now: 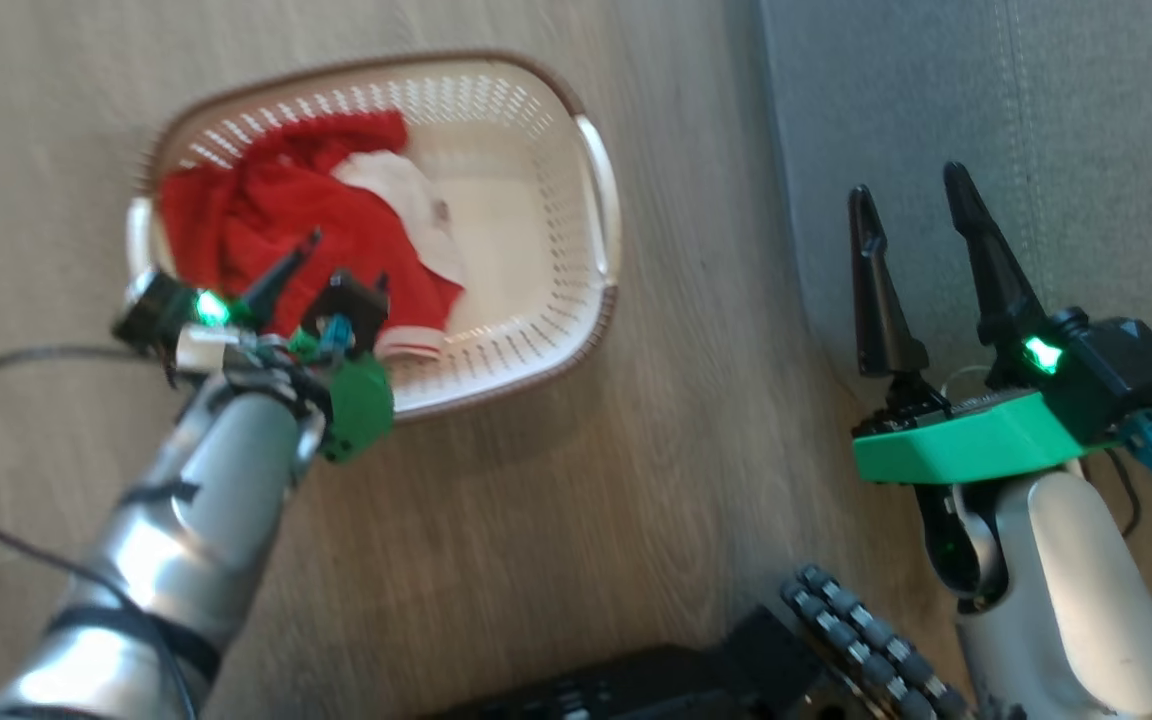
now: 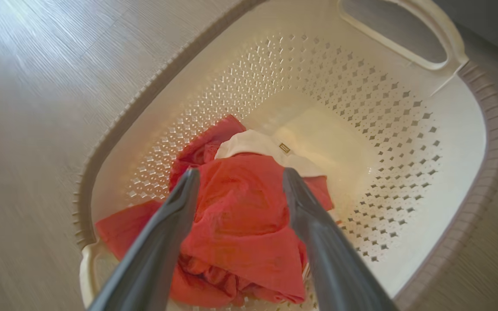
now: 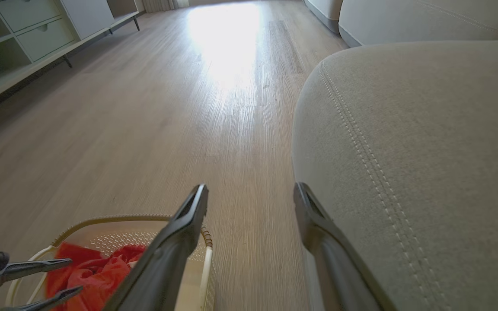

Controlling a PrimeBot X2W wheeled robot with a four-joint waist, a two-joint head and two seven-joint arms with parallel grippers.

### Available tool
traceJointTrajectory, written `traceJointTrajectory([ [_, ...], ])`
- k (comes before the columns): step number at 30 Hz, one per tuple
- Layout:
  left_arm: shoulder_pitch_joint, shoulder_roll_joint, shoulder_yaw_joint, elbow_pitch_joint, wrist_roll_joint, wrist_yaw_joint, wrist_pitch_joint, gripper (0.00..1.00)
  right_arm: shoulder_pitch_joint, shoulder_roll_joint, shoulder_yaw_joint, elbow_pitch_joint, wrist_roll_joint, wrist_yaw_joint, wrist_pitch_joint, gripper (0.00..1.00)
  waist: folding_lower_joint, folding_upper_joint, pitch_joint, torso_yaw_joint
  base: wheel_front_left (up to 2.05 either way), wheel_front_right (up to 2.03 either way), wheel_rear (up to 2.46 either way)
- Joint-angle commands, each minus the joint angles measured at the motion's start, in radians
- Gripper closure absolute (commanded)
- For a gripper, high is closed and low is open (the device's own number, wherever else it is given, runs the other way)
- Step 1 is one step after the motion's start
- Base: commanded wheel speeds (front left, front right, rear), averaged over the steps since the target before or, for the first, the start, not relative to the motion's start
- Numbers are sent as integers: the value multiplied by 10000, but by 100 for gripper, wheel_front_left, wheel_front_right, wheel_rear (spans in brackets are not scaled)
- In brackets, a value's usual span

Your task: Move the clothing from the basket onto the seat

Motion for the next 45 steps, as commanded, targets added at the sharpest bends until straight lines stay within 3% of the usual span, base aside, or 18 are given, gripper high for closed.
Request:
traceJointTrajectory([
  [1,-171,251,134,-154,131,68,-95,0,46,-97,244,-355,79,71,-92,0,-2,1,562,-479,0,0,0],
  [5,-1156,289,8,1589,151,-74,275,0,-71,-97,657,-585,394,71,-92,0,-2,1,980,-723,0,0,0],
  [11,-2528,398,-323,3033,498,184,401,0,-149,-97,1060,-1065,616,71,-92,0,-2,1,1534,-997,0,0,0],
  [31,-3467,988,-758,3690,441,-420,3529,0,-383,-97,1521,-1474,932,71,-92,0,-2,1,2422,-1579,0,0,0],
  [32,-3469,998,-768,3692,418,-454,3628,4,-392,-97,1528,-1464,942,71,-92,0,-2,1,2428,-1588,0,0,0],
  [33,-3461,1011,-858,3694,443,-484,3675,100,-413,-97,1520,-1437,964,71,-92,0,-2,1,2419,-1587,0,0,0],
  [45,-3208,636,-945,3698,79,-636,3096,100,-548,-97,1299,-1242,884,71,-92,0,-2,1,1788,-1234,0,0,0],
])
